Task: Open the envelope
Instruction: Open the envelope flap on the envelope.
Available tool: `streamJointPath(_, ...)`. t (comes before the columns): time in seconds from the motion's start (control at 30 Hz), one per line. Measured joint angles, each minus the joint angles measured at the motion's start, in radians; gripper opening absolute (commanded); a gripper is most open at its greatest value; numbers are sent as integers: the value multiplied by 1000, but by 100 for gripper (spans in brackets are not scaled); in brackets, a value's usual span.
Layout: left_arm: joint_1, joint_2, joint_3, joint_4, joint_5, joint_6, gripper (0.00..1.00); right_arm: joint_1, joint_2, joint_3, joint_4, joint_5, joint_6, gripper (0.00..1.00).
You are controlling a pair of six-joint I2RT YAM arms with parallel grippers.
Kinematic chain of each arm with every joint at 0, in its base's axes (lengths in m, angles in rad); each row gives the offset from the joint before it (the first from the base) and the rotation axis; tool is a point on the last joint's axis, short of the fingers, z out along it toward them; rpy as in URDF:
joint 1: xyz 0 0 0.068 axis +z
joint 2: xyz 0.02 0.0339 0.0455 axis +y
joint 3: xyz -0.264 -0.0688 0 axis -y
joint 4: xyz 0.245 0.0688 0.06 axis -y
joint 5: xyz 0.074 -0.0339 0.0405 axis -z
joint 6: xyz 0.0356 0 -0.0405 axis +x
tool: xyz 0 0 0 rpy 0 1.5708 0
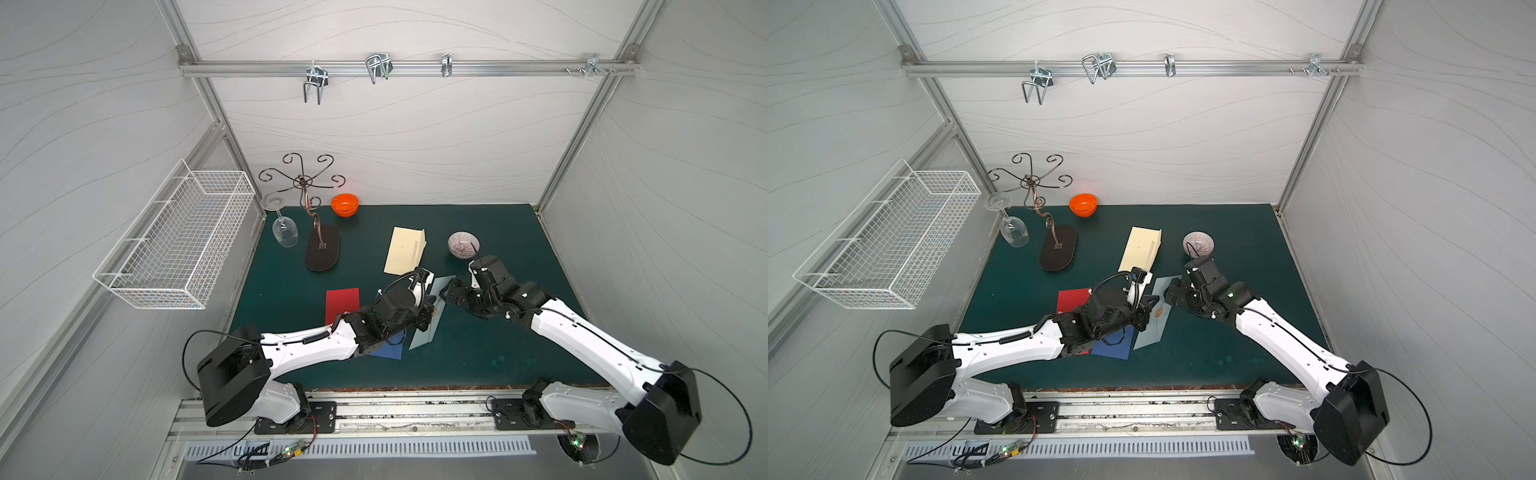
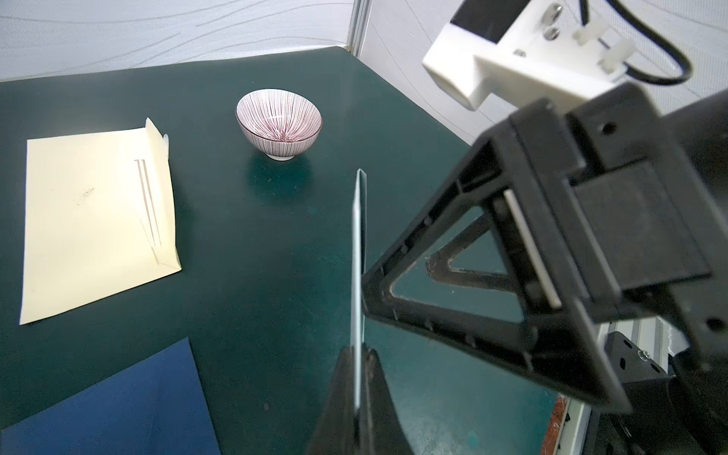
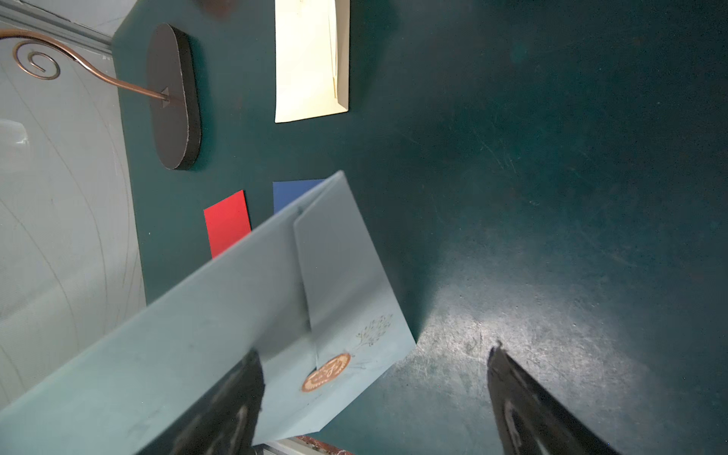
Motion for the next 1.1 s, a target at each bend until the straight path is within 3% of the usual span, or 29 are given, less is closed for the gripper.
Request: streamJointPath(1.1, 1, 0, 0, 4, 26, 2, 0, 1, 15, 0, -38, 3, 7, 91)
